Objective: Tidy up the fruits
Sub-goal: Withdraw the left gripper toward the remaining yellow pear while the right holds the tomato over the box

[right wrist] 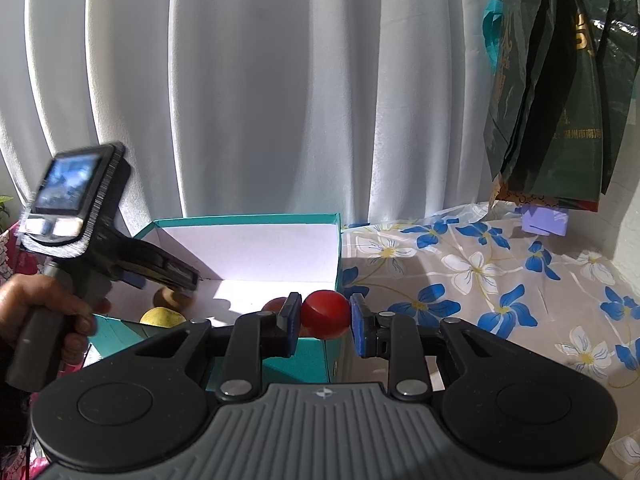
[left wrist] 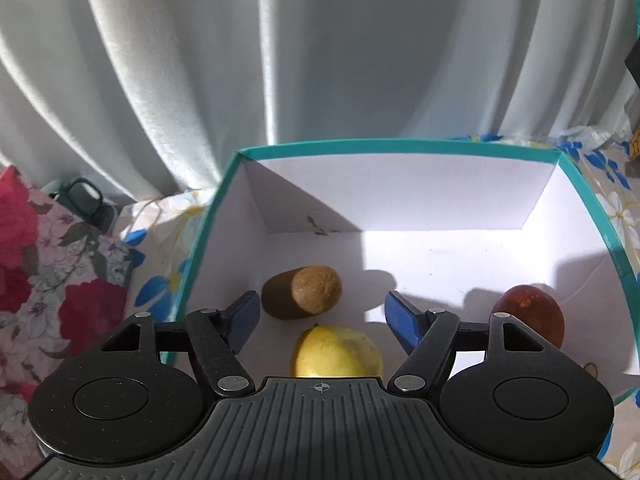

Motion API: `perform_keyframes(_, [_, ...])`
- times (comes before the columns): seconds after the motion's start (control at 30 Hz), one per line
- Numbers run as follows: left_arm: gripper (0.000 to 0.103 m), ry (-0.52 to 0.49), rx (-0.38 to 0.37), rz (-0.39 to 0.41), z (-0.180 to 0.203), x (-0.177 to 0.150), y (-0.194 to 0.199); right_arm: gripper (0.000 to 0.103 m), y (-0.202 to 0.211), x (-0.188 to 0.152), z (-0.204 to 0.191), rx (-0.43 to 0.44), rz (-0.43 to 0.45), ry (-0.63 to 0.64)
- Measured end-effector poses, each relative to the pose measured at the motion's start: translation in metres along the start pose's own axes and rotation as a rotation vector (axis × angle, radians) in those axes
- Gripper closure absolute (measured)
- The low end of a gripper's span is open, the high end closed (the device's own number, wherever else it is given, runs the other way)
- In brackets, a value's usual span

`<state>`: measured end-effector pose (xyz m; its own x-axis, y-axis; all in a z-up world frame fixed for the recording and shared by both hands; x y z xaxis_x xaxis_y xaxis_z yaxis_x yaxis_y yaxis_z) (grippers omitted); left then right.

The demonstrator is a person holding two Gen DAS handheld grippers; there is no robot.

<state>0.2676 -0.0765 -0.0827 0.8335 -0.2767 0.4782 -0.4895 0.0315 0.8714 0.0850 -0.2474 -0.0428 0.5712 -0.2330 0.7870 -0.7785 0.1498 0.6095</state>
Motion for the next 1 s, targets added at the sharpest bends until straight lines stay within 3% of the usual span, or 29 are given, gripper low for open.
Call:
perform_keyframes(0.13, [0.014, 0.11, 0.051, 0.024, -0.035, -0.024, 0.033, 0.078, -0.001, 0.001, 0.0, -0.004, 0.006, 0.006])
perform_keyframes(0.27, [0.01, 0.155, 0.045, 0.001, -0.054, -0.057, 0.049, 0.078, -0.005, 0.003, -0.003, -0.005, 0.01, 0.021])
perform_keyframes(0.67, [0.008, 0.19, 0.065, -0.165, -0.074, -0.162, 0.039, 0.078, -0.021, 0.018, -0.025, 0.019, 0.024, 0.11])
perform_keyframes(1.0, [0.008, 0.223, 0.102, -0.198, -0.086, -0.196, 0.051, 0.078, -0.061, 0.015, -0.033, 0.042, -0.043, 0.127])
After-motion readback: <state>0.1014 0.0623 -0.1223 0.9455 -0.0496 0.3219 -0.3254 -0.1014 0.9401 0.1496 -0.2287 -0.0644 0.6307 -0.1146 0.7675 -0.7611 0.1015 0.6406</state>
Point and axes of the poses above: each gripper's, at about its wrist camera, not at the fingertips, and y roughly against the way its jaws point, z to its right, x to its top, the point moved 10 cm from there along -y, roughly the way its jaws point, and after that the axes turned 10 degrees about -z, right-handed, at the moved point
